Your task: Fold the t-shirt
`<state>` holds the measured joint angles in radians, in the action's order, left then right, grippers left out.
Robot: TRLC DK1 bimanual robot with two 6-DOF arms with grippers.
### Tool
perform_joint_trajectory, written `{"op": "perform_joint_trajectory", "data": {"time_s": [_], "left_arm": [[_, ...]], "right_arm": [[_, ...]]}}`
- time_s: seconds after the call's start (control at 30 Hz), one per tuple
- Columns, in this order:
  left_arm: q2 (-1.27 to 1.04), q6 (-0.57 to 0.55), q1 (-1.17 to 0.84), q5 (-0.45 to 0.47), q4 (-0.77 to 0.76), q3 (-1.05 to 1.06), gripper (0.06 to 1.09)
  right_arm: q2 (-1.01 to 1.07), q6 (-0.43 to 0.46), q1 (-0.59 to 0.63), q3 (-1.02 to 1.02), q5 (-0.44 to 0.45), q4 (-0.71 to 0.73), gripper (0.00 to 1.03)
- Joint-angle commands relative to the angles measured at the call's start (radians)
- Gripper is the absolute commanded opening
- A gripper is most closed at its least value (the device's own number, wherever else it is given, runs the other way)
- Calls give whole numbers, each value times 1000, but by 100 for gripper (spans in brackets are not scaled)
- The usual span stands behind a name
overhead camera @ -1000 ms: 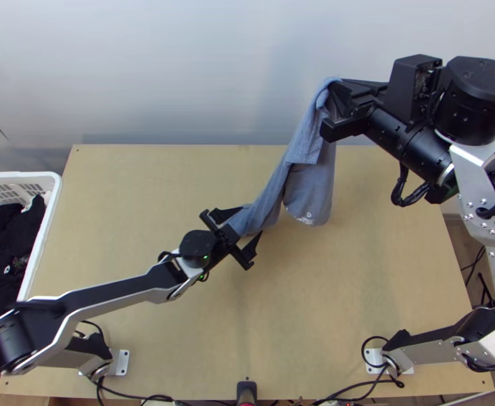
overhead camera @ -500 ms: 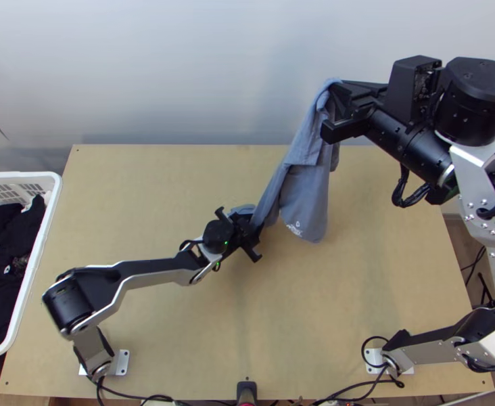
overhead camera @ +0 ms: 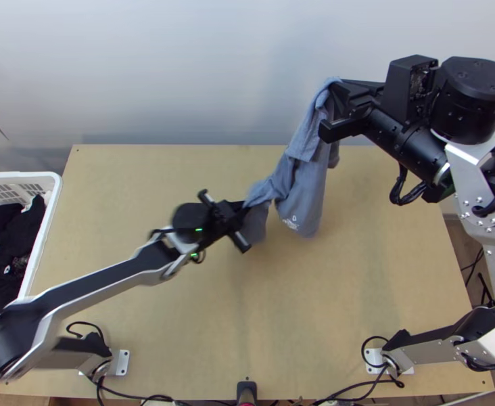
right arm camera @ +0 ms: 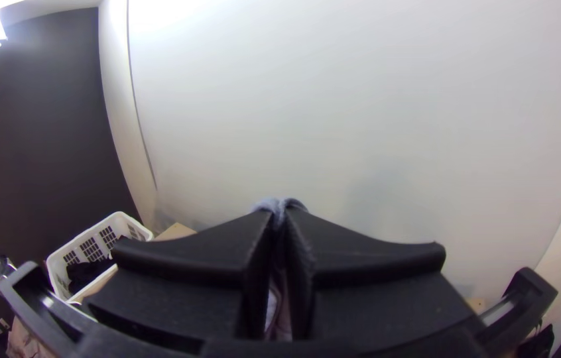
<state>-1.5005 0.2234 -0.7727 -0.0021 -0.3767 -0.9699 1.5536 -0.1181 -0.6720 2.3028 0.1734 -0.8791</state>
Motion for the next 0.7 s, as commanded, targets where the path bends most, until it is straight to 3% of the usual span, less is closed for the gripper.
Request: {"op": "perform_joint_trajectory", "data": {"time_s": [0.0,0.1,0.27,0.3,0.33,0.4,0.43,0.53,0.67], "left_arm": [[402,-79,-2,148,403,-66,9],[467,-202,70,277,562,-171,9],[326,-421,383,458,587,-247,11],[266,-460,443,476,590,-260,20],[203,-499,498,491,602,-274,35],[83,-533,578,533,647,-305,81],[43,-519,599,534,667,-316,93],[23,-489,630,533,634,-270,103],[51,-499,624,541,627,-236,104]], "right_arm": [[14,12,0,0,5,19,8],[25,14,0,4,5,25,8],[42,14,-5,20,5,26,8],[42,14,-6,20,5,26,8],[42,14,-9,20,5,26,8],[42,14,-11,18,5,25,8],[42,14,-11,18,5,23,8],[40,14,-11,18,5,15,8],[42,14,-11,17,5,14,8]]}}
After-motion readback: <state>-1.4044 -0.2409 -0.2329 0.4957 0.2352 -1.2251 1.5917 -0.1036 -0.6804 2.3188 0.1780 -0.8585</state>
